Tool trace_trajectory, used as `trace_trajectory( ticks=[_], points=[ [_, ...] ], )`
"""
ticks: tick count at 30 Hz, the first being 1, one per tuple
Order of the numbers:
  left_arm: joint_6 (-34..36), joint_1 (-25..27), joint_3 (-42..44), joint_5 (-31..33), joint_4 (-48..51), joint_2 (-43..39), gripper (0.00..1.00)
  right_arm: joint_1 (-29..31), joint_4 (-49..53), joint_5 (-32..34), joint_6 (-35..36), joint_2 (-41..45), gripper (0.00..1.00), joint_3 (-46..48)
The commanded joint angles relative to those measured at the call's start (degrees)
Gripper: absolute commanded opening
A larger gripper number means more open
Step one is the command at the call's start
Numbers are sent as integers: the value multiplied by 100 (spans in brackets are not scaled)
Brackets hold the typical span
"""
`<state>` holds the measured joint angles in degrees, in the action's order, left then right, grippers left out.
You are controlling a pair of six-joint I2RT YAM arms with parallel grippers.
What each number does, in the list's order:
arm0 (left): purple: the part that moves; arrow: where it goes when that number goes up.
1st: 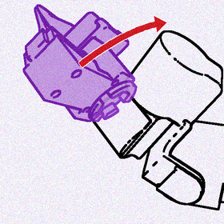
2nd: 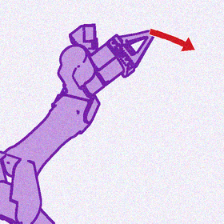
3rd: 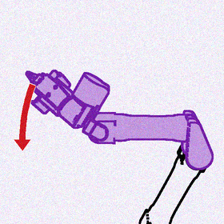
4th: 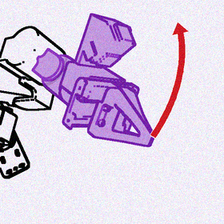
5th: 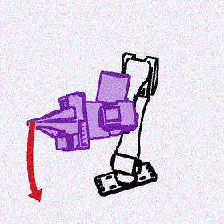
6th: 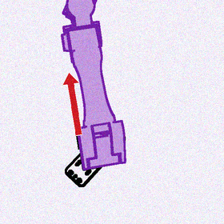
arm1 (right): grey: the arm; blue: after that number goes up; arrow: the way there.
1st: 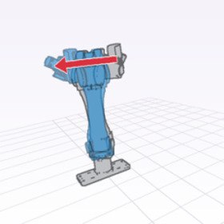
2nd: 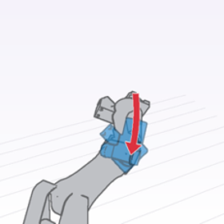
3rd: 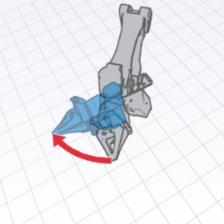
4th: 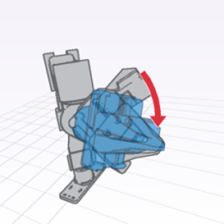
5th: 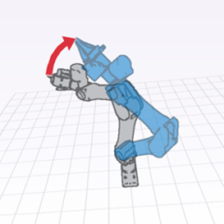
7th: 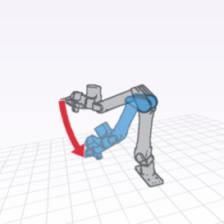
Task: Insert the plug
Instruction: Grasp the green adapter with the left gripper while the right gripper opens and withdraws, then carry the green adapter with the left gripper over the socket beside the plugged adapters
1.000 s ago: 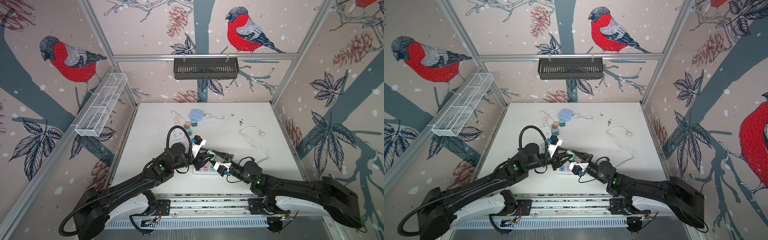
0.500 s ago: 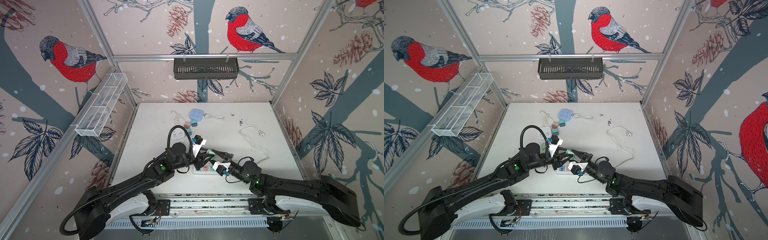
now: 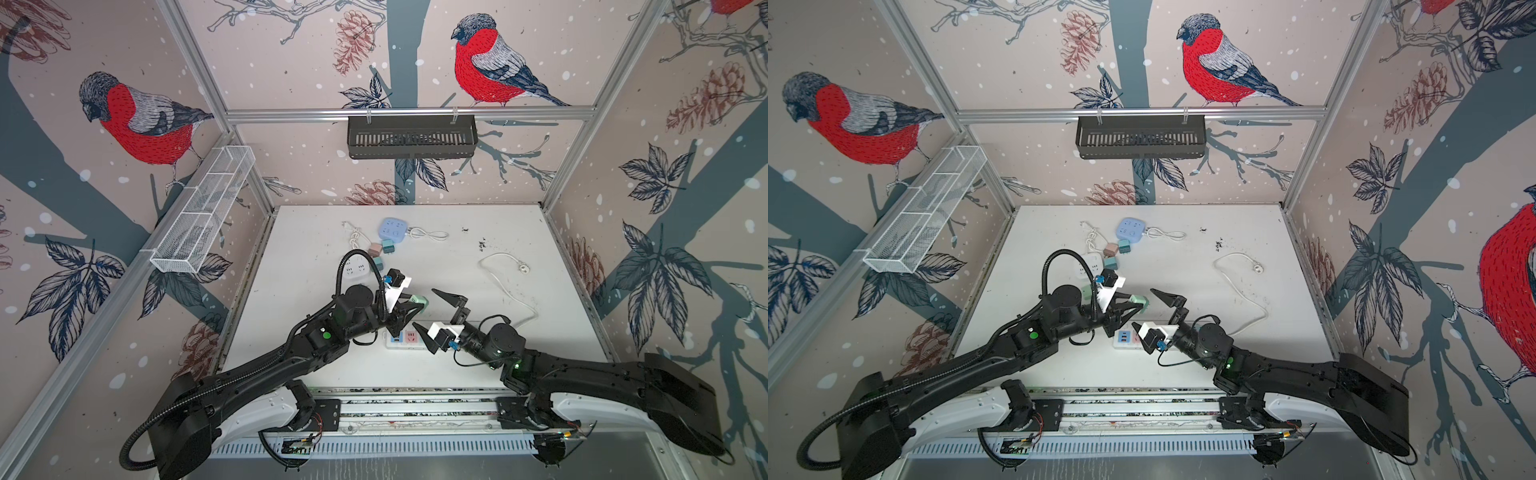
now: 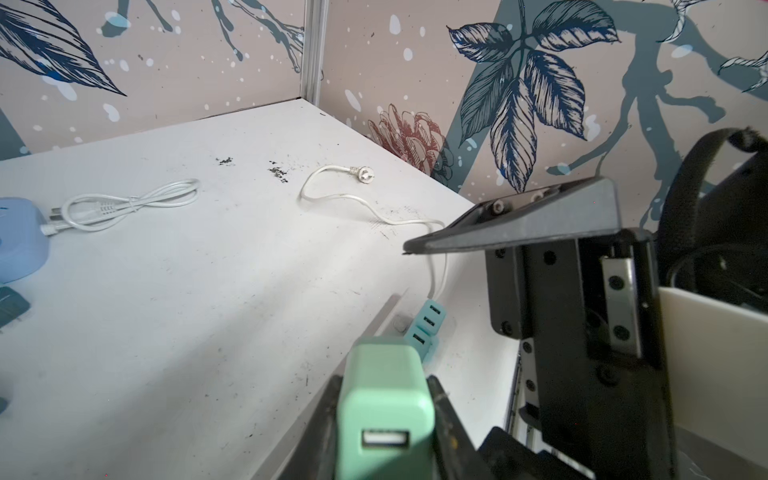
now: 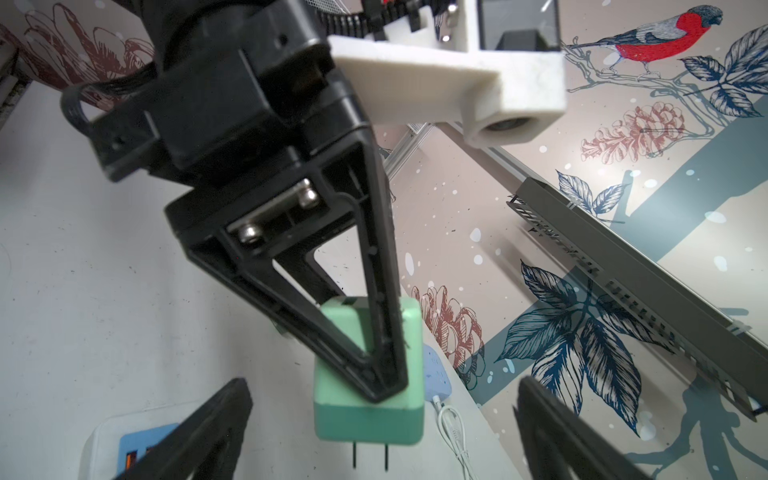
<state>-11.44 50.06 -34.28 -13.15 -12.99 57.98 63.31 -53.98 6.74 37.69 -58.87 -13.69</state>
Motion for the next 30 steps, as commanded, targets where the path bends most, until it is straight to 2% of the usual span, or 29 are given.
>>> trace_trajectory(
  ticks=[1,6,9,10,12,15,18,22,25,30],
  points=[
    [420,-5,-6,677,113,-146,0,6,-106,175,-224,223,100,194],
    [1005,-10,228,1526,237,-454,0,-225,-93,249,-603,753,99,554],
    [1395,-6,513,1814,-10,-493,0,-674,37,136,-1132,1068,99,656],
    [1561,-5,584,1582,-28,-451,0,-909,53,33,-1355,1185,100,704],
    [2380,-9,641,698,105,-304,0,-1352,45,-132,-1889,1396,99,783],
    [2397,1,562,679,199,-38,0,-1977,219,150,-2961,1610,100,758],
    [2551,2,463,643,335,222,0,-2695,889,371,-3935,1642,99,491],
    [2647,6,246,500,546,610,0,-3549,942,-59,-4578,1436,100,507],
    [2724,46,113,252,612,845,0,-3964,982,32,-5017,1192,100,479],
    [2986,167,-144,-41,898,1234,0,-4311,719,262,-5233,799,100,590]
  ],
)
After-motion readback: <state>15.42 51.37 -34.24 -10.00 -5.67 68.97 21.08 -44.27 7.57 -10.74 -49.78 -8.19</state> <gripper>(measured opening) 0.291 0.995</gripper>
